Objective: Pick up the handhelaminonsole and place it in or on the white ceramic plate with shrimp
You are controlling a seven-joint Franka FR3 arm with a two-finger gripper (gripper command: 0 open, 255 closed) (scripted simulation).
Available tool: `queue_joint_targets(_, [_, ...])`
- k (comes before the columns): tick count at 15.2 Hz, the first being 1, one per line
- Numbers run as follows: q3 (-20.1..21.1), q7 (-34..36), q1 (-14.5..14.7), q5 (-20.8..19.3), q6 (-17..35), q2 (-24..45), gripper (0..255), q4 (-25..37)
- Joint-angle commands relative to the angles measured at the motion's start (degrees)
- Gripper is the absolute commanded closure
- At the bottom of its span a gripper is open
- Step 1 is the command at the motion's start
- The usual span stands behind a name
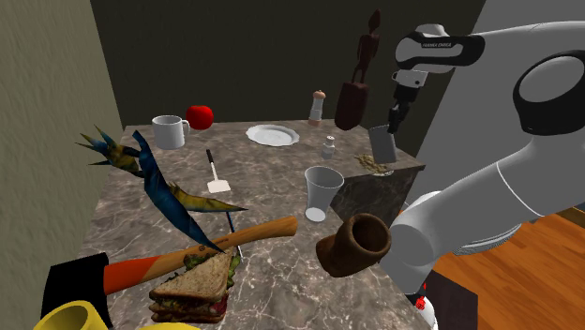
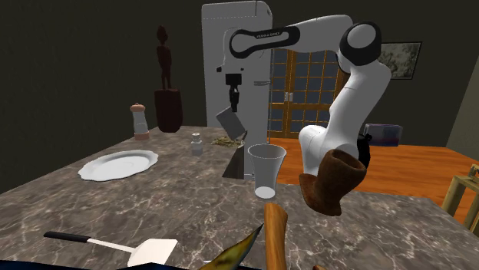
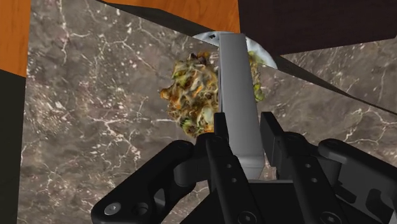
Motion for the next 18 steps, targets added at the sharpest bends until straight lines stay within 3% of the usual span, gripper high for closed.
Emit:
queue_joint_targets(1, [0.0, 0.0, 0.0, 0.0, 0.0, 0.0, 255, -0.1])
queue_joint_targets(2, [0.0, 0.0, 0.0, 0.0, -0.1, 0.0, 0, -0.1])
queue_joint_targets(7, [0.0, 0.0, 0.0, 0.0, 0.0, 0.0, 0, -0.1])
queue_joint_targets(11, [0.9, -0.9, 0.8, 1.4, -6.9, 1.6, 0, 8.2])
queue_joint_targets(18, [0.9, -0.9, 0.8, 1.4, -6.9, 1.6, 0, 8.2])
